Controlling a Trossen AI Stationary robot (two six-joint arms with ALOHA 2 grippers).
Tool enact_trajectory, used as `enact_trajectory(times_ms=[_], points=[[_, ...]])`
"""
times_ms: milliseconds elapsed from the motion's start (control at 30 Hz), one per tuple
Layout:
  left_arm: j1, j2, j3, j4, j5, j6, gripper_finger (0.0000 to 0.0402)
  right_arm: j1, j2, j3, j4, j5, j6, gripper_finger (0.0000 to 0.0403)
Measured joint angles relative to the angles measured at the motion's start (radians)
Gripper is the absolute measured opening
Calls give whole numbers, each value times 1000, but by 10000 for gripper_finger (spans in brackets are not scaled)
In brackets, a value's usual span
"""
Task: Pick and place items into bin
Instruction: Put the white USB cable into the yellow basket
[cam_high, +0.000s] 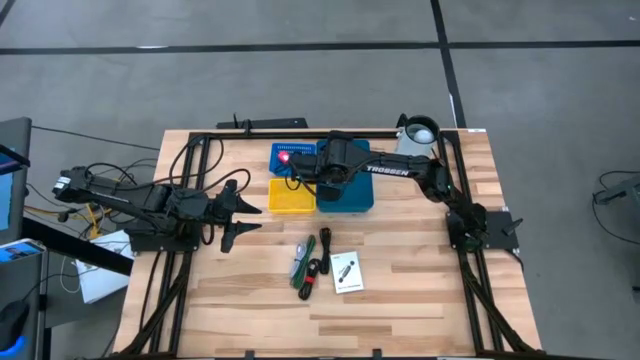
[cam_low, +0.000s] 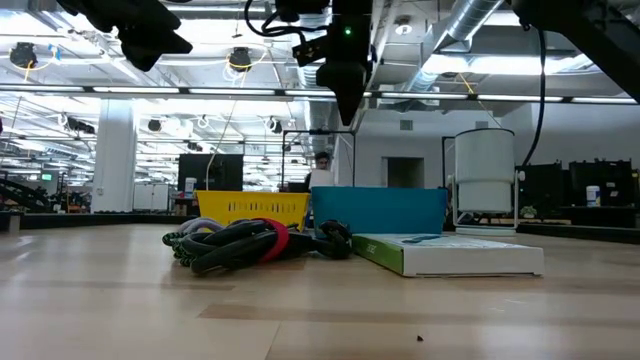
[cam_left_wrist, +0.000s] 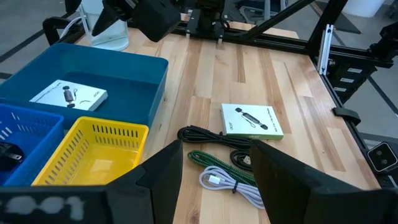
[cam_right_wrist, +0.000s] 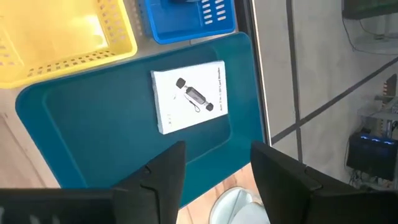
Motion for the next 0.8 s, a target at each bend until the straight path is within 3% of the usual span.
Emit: enact_trajectory(times_ms=[133,433,667,800], points=[[0,0,0,0,0,0,177,16,0,0,0,-89,27,171],[0,0,0,0,0,0,177,99,0,0,0,-444,122,164],[0,0,0,0,0,0,177,227,0,0,0,-469,82,162],[0,0,0,0,0,0,177,302,0,-13,1,-423,81,155]])
